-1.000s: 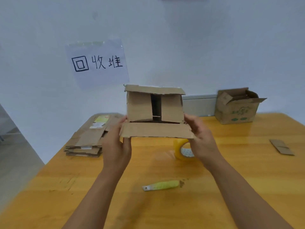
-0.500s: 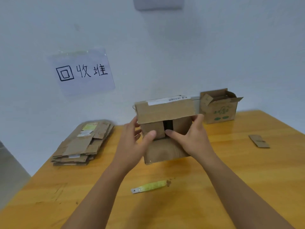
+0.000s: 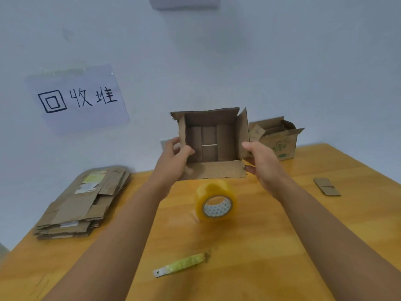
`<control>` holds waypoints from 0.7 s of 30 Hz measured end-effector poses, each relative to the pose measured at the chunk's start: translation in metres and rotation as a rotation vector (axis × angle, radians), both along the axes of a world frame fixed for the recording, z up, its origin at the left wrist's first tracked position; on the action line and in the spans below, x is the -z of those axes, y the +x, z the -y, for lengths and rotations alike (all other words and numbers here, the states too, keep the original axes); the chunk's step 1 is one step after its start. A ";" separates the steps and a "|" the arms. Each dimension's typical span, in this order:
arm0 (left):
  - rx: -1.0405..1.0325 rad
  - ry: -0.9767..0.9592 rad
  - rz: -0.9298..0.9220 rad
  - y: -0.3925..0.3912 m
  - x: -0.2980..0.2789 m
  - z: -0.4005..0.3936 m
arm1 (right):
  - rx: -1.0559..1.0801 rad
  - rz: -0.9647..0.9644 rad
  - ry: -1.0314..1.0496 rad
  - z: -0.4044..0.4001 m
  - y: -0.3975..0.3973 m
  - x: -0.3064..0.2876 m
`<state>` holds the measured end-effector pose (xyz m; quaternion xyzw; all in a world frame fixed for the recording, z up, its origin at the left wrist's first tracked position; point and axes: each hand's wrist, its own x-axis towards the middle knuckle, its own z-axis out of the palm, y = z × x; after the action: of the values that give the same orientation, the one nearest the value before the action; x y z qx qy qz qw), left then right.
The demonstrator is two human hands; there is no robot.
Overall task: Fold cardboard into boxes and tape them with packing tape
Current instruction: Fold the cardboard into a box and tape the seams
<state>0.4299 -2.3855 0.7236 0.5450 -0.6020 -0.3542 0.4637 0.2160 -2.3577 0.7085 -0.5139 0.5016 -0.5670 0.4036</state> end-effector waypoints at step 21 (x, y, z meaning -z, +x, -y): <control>0.341 0.450 -0.341 -0.044 0.098 0.167 | 0.234 -0.017 0.212 0.142 -0.078 0.118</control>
<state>0.3860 -2.5525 0.6261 0.4581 -0.5050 -0.6370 0.3597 0.1384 -2.5001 0.5900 -0.4112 0.6184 -0.5498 0.3823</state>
